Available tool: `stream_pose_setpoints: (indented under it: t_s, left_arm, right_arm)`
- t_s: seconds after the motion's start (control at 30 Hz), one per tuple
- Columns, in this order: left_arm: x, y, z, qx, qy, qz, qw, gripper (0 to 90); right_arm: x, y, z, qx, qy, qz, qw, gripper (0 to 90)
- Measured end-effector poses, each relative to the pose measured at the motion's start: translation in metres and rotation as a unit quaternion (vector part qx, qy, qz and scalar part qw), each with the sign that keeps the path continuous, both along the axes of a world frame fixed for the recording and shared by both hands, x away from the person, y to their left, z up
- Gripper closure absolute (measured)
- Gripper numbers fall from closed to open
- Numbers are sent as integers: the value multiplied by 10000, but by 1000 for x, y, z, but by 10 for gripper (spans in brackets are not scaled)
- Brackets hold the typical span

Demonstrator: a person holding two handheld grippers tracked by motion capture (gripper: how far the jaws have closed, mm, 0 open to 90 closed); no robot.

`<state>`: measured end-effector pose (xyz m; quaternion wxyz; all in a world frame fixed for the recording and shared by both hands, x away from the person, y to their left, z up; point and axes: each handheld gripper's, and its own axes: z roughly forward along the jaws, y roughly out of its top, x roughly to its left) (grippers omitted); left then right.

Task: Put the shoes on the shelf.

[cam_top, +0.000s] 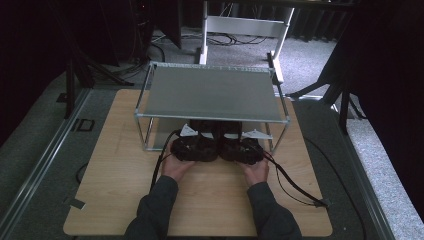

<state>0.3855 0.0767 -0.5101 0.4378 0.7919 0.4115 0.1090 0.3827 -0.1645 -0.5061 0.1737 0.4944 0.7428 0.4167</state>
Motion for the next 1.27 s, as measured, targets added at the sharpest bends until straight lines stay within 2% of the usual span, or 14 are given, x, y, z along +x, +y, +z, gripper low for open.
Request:
stream_pose_setpoints:
  t_s: [0.1,0.23,0.3,0.37,0.63,0.7,0.87,0.97,1.0,1.07,1.1,1.2,1.23,1.27]
  left_arm:
    - [4,0,-3,-46,-43,166,9998,317]
    - [5,-1,-3,-5,-105,251,9996,336]
    - [7,-1,-5,139,-138,488,9986,391]
    - [8,0,-6,-4,-106,556,9984,473]
    - [6,0,-7,-96,-62,549,9984,461]
    - [6,-1,-7,-106,-66,542,9985,451]
    - [7,-1,-8,-164,-39,576,9982,430]
    - [5,1,-8,-248,-13,563,9981,423]
    - [4,2,-7,-247,-3,589,9980,420]
    - [2,4,-6,-264,-6,593,9979,399]
    - [-4,10,-4,-303,-24,587,9978,393]
    - [-13,17,-4,-258,-21,574,9980,386]
    - [-23,24,-6,-133,-13,559,9983,384]
    - [-23,24,-6,-133,-13,559,9983,379]
  right_arm:
    - [5,0,-2,48,-18,-49,10000,295]
    - [9,1,-4,104,-23,-101,9999,294]
    - [9,3,-5,46,-70,-106,9999,291]
    - [8,3,-5,-12,-112,-100,9999,290]
    - [10,5,-5,-70,-189,-103,9997,290]
    - [16,5,-6,-41,-172,-173,9997,292]
    - [16,9,-6,-86,-192,-251,9995,287]
    - [15,9,-5,-239,-180,-207,9993,279]
    - [14,8,-5,-236,-166,-206,9994,292]
    - [8,2,-2,-25,-198,-88,9998,298]
    - [3,-1,0,2,-203,-51,9998,298]
    - [-12,-15,3,-30,-205,34,9998,298]
    - [-17,-21,3,-38,-219,58,9997,297]
    - [-21,-28,3,-60,-229,70,9997,296]
